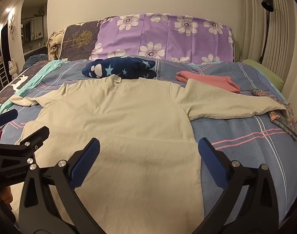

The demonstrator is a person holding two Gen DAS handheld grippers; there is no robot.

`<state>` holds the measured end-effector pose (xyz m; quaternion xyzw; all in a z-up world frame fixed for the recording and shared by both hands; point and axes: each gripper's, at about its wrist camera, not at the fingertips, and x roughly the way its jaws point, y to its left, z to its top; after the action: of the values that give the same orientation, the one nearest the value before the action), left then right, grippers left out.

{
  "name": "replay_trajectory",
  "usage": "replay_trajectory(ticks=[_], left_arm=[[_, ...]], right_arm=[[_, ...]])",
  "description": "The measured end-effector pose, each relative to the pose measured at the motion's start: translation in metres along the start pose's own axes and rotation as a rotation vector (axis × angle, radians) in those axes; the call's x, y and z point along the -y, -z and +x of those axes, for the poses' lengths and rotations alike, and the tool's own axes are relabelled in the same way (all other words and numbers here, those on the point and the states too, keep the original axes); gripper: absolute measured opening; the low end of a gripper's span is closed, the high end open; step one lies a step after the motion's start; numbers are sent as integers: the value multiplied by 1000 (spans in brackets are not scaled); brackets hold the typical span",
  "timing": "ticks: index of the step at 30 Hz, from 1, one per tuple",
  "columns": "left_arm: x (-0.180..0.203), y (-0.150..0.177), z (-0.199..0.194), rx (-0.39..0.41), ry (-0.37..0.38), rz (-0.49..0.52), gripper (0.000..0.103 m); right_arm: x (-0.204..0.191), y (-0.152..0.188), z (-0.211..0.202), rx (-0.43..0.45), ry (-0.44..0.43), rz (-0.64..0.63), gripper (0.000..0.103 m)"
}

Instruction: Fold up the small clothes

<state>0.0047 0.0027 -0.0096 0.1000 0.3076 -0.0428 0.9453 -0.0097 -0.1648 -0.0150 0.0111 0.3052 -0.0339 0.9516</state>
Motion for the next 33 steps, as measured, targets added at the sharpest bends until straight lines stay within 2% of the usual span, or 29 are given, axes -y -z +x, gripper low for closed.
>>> replay_trajectory(ticks=[15,33], left_arm=[[3,1,-1,1,-1,5,102],[4,4,-2,9,31,-17,102]], right_arm=[[-2,4,1,-4,-4,3,101],[-3,8,4,-19,-5,-2,101]])
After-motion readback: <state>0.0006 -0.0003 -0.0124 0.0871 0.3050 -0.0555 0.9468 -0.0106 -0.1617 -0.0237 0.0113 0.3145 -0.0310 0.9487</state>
